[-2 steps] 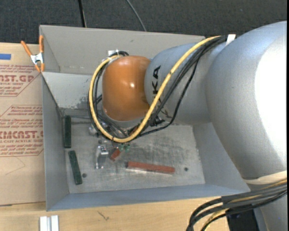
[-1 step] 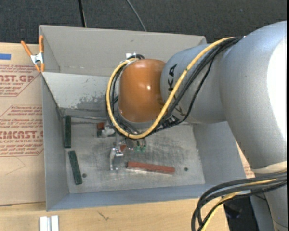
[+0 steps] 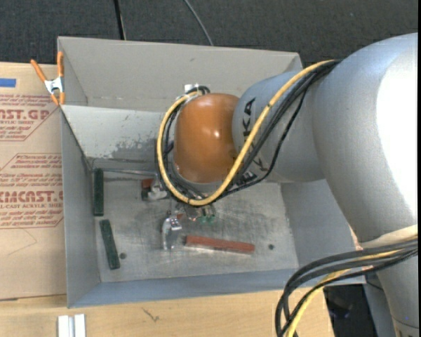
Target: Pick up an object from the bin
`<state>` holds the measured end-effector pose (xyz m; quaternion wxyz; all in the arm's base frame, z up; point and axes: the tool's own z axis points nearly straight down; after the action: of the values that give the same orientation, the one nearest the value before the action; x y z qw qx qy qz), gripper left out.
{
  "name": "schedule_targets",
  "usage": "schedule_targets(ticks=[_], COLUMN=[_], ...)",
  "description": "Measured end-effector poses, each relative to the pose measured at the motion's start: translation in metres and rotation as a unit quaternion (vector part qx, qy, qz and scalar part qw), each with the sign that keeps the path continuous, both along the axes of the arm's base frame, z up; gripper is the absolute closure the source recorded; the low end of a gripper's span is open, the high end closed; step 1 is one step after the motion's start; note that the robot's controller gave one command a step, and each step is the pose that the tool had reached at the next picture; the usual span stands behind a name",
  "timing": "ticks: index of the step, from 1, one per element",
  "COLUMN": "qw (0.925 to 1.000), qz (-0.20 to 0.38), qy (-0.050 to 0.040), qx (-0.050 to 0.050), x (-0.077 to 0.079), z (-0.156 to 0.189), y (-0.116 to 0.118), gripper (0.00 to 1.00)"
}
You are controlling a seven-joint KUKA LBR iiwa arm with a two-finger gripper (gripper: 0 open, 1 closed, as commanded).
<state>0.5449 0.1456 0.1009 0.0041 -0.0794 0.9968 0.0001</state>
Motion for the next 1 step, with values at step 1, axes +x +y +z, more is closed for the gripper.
schedule_targets(ticks=[1], qw=[0.9997], qz=[-0.021], qy=[-0.0085], qx=[0.005], x=[-0.0171], z=[-0.0228], y=[-0.0421], gripper=[1.0])
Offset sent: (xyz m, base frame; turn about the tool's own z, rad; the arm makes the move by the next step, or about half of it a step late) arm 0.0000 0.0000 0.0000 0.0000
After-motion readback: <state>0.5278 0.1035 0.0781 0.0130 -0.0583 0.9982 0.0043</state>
